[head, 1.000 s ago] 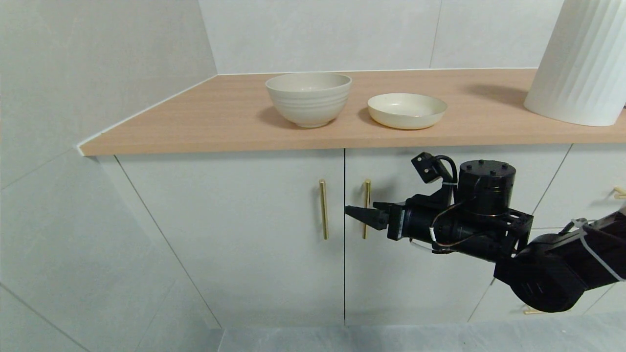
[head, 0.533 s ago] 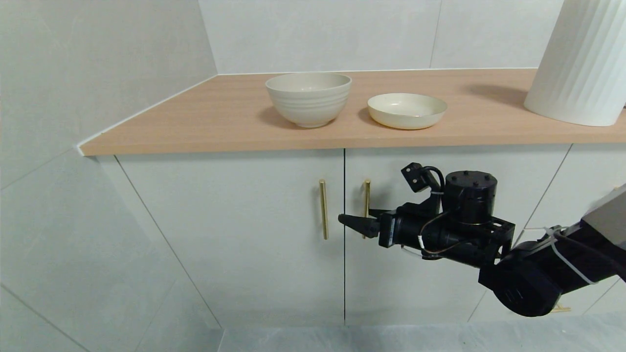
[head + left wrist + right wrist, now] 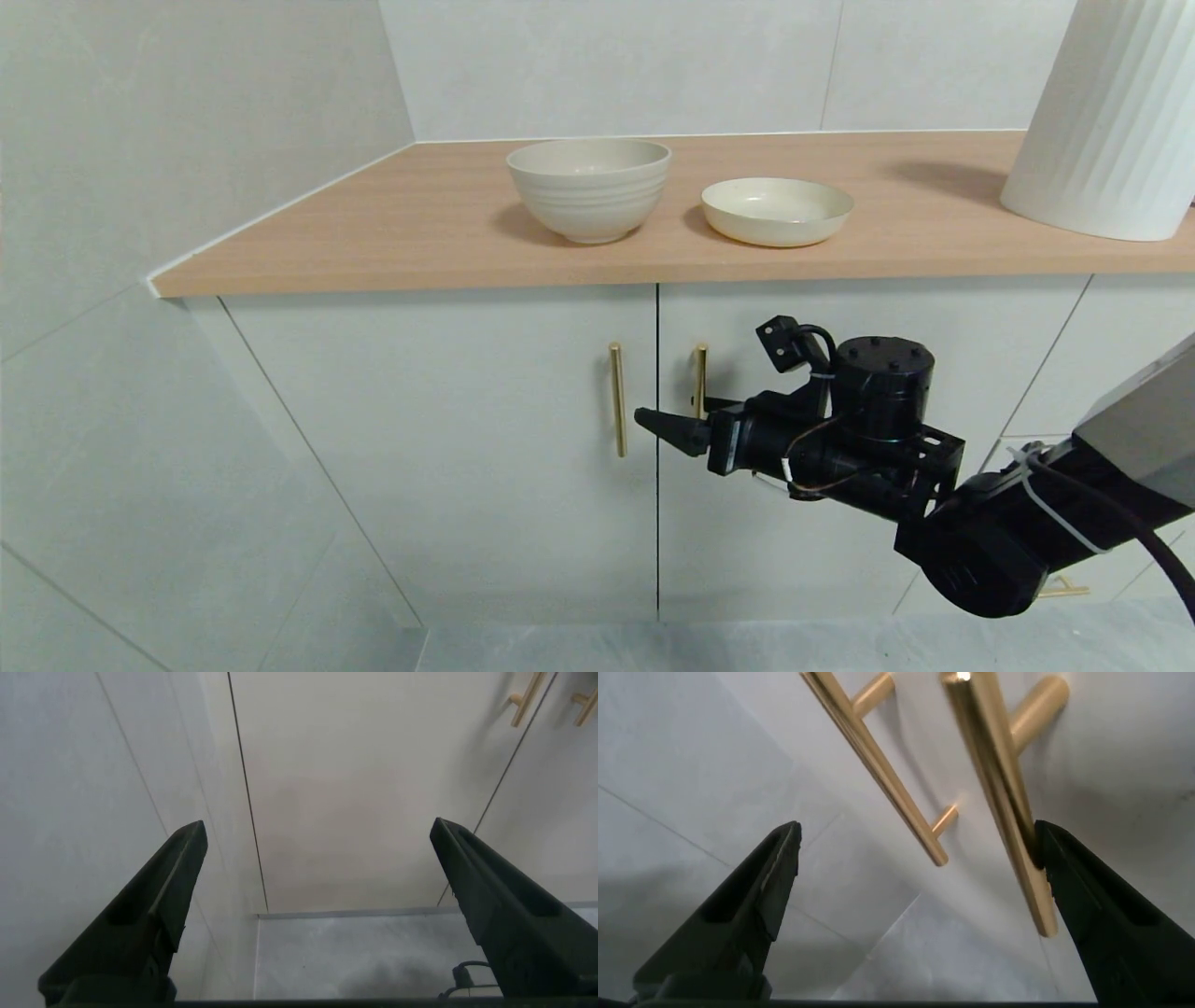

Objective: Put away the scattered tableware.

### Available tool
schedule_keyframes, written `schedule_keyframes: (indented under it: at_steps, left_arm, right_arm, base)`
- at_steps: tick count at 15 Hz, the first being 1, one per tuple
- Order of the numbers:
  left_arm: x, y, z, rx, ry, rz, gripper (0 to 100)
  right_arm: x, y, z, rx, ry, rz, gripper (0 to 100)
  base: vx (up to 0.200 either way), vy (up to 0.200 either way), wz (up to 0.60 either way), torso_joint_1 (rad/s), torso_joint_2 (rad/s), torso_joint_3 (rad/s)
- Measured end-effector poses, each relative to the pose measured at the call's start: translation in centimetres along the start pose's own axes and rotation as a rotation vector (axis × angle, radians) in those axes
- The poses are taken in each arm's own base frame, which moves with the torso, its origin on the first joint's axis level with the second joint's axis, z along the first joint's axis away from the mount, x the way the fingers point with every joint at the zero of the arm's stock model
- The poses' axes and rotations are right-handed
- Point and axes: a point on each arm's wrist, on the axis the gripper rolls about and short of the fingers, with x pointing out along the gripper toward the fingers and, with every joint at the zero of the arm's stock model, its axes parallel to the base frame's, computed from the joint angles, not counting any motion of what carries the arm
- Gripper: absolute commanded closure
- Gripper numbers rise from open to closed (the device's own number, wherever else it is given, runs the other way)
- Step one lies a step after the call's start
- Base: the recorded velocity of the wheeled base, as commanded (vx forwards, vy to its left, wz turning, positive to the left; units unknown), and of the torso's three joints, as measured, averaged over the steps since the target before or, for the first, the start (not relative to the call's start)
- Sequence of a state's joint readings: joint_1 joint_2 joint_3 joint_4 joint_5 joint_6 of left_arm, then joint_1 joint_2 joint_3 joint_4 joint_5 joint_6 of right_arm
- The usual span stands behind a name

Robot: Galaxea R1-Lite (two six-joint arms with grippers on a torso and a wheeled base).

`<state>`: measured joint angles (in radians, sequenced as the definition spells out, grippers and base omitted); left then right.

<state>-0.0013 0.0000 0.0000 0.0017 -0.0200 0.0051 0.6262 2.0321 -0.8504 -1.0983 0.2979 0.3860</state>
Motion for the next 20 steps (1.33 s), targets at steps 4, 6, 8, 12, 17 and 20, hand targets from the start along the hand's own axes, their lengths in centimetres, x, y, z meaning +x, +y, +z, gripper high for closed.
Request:
schedule_keyframes:
  at_steps: [4, 6, 8, 12, 17, 20]
  left_arm:
    - [0.0, 0.0, 0.0, 0.0, 0.0, 0.0, 0]
    - [0.0, 0.0, 0.0, 0.001, 0.0, 0.0, 0]
    - [0.0, 0.0, 0.0, 0.001, 0.0, 0.0, 0]
    - [0.0, 0.0, 0.0, 0.001, 0.0, 0.0, 0]
    - [0.0, 0.0, 0.0, 0.001, 0.0, 0.0, 0]
    - [0.0, 0.0, 0.0, 0.0, 0.0, 0.0, 0]
  right_arm:
    - [-0.4, 0.3, 0.0, 0.027, 0.007, 0.009, 0]
    - [-0.5, 0.5, -0.1, 0.028, 0.014, 0.013, 0]
    - [-0.6, 0.9, -0.3, 0.028, 0.022, 0.021, 0]
    - [-1.2, 1.6, -0.7, 0.031, 0.049, 0.051, 0]
    - [-4.3, 3.4, -0.9, 0.035, 0.093, 0.097, 0]
    - [-6.1, 4.6, -1.1, 0.031, 0.112, 0.137, 0]
  base:
    - [0.0, 0.0, 0.0, 0.0, 0.0, 0.0]
    - [0.0, 0.0, 0.0, 0.0, 0.0, 0.0]
    - [0.0, 0.0, 0.0, 0.0, 0.0, 0.0]
    - [0.0, 0.0, 0.0, 0.0, 0.0, 0.0]
    - [0.0, 0.0, 0.0, 0.0, 0.0, 0.0]
    - [0.0, 0.0, 0.0, 0.0, 0.0, 0.0]
